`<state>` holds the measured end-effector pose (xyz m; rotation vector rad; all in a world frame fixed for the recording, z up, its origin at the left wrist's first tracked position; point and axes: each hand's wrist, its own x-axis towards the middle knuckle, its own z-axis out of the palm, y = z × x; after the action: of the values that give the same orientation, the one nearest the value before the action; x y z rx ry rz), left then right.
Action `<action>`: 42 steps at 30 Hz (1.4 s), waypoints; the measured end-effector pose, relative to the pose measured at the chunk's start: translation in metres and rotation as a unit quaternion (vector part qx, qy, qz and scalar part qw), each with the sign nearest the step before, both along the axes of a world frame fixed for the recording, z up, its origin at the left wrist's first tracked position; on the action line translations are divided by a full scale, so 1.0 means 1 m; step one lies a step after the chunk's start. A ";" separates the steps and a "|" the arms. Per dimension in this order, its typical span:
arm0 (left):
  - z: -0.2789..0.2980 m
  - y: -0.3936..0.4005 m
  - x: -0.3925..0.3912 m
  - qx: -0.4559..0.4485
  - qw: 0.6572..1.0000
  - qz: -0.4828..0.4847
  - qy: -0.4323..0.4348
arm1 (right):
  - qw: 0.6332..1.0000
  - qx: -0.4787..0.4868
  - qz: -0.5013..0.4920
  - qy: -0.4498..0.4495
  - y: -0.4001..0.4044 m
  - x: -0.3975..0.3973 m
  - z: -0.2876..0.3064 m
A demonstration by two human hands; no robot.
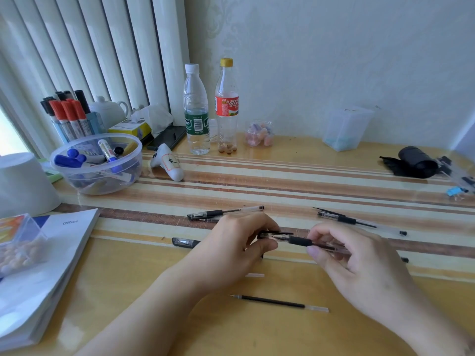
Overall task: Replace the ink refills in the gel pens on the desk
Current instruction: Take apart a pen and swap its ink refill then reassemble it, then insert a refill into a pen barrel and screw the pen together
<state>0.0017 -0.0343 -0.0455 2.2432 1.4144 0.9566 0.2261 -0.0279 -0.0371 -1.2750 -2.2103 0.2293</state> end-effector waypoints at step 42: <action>0.018 0.004 -0.070 -0.107 0.978 0.078 0.159 | 0.985 -0.076 0.101 -0.121 -0.006 -0.016 -0.013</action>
<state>-0.0683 -0.0303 -0.0270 2.2180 1.7576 0.4696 0.2104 -0.0338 -0.0505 -1.2096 -2.5764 0.3422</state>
